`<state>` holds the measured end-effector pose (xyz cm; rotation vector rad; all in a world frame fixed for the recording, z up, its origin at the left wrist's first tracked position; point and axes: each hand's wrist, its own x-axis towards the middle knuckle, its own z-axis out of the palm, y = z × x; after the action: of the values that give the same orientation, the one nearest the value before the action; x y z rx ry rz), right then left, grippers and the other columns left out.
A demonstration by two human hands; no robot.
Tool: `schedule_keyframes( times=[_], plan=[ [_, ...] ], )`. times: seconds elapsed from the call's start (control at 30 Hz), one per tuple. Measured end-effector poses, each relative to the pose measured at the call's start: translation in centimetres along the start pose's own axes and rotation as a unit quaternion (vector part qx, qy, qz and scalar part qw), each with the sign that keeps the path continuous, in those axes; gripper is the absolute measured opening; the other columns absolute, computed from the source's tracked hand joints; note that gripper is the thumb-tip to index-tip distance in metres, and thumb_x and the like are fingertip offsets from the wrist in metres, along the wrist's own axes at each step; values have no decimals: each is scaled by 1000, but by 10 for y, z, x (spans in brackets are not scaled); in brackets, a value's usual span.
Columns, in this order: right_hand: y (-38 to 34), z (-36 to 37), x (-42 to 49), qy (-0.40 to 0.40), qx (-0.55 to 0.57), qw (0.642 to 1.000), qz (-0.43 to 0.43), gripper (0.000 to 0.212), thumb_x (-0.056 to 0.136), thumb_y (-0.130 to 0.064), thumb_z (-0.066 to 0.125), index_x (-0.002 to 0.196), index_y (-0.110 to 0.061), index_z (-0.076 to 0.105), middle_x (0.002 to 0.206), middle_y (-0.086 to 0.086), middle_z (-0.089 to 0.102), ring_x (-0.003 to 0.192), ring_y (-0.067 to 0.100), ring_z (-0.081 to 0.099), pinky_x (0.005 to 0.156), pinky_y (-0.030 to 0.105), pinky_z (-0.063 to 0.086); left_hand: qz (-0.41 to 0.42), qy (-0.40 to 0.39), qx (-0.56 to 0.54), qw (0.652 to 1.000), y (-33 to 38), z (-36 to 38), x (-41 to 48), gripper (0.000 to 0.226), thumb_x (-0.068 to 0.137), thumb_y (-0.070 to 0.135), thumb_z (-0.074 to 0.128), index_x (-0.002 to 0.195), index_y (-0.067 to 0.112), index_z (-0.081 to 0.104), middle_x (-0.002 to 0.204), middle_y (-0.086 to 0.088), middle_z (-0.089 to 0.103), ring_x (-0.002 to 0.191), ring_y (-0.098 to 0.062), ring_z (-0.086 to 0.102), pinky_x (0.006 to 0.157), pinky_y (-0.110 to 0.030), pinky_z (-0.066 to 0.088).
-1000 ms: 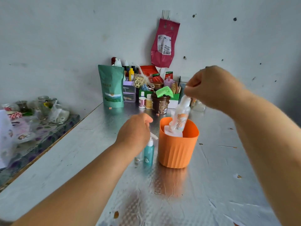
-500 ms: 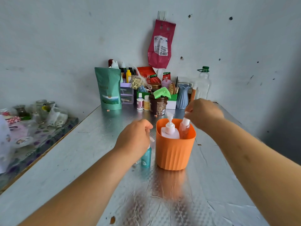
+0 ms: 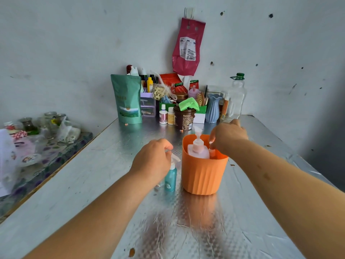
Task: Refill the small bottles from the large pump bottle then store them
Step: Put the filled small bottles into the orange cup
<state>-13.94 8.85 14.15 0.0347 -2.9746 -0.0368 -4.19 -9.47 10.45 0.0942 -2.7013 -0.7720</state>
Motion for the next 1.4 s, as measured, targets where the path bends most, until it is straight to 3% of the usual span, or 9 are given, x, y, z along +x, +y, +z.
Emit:
schedule_keyframes(
  times=[0.47,0.57,0.67,0.73,0.83,0.93,1.03,1.17,1.4],
  plan=[
    [-1,10,1,-39,21,999,29,30,85,-33,64,115,-30,63,120,2,57,129,25,28,98,39,35,-10,-3,10,1000,-5,-4,-2,25,99,24,52,123,25,60,129,2,59,115,-17,58,94,-33,49],
    [-2,-1,-8,74,103,992,22,30,91,-24,55,120,-24,61,122,8,54,123,29,37,93,39,41,-17,2,9,1000,-9,-6,-1,25,99,23,51,122,24,60,130,1,60,116,-18,58,96,-35,49],
    [-18,-22,-31,235,272,931,-66,22,94,-22,49,110,-16,63,112,7,59,103,26,53,83,35,46,-28,7,6,1000,-12,-7,1,28,99,22,50,125,22,58,131,-1,59,117,-20,58,97,-35,48],
    [-37,-30,-51,206,275,921,-186,18,94,-22,50,103,-16,65,103,4,65,89,22,61,76,33,52,-38,8,5,999,-14,-6,1,30,99,22,49,128,21,56,133,-2,58,118,-22,57,97,-36,48],
    [-73,-20,-69,64,102,954,-275,24,94,-26,52,117,-21,59,114,5,64,102,25,61,85,34,52,-50,15,13,999,-17,-6,0,32,99,21,49,131,21,54,135,-3,56,121,-24,55,97,-35,46],
    [-93,-2,-72,2,-27,966,-258,29,92,-12,52,121,-16,52,120,8,59,109,28,59,74,31,41,-56,15,21,998,-21,-7,-2,31,100,19,49,131,20,53,136,-3,55,121,-22,54,95,-34,45],
    [-97,4,-74,-12,-48,969,-241,31,88,-4,53,117,-13,55,118,9,60,109,29,59,76,32,42,-53,11,24,998,-24,-8,-5,30,99,17,50,129,21,54,135,-2,55,119,-21,55,93,-33,46],
    [-90,-13,-78,4,20,975,-221,32,90,-6,52,119,-18,60,117,6,62,106,27,61,81,33,49,-47,22,22,998,-23,-9,-7,30,99,18,50,128,22,56,134,-2,56,119,-22,55,95,-33,45],
    [-21,-106,-78,152,179,964,-121,20,88,-22,52,94,-22,72,95,3,70,85,24,63,70,28,48,-22,34,-25,999,-8,-6,-6,32,98,18,44,128,22,56,134,-1,56,121,-19,55,100,-36,46]
  ],
)
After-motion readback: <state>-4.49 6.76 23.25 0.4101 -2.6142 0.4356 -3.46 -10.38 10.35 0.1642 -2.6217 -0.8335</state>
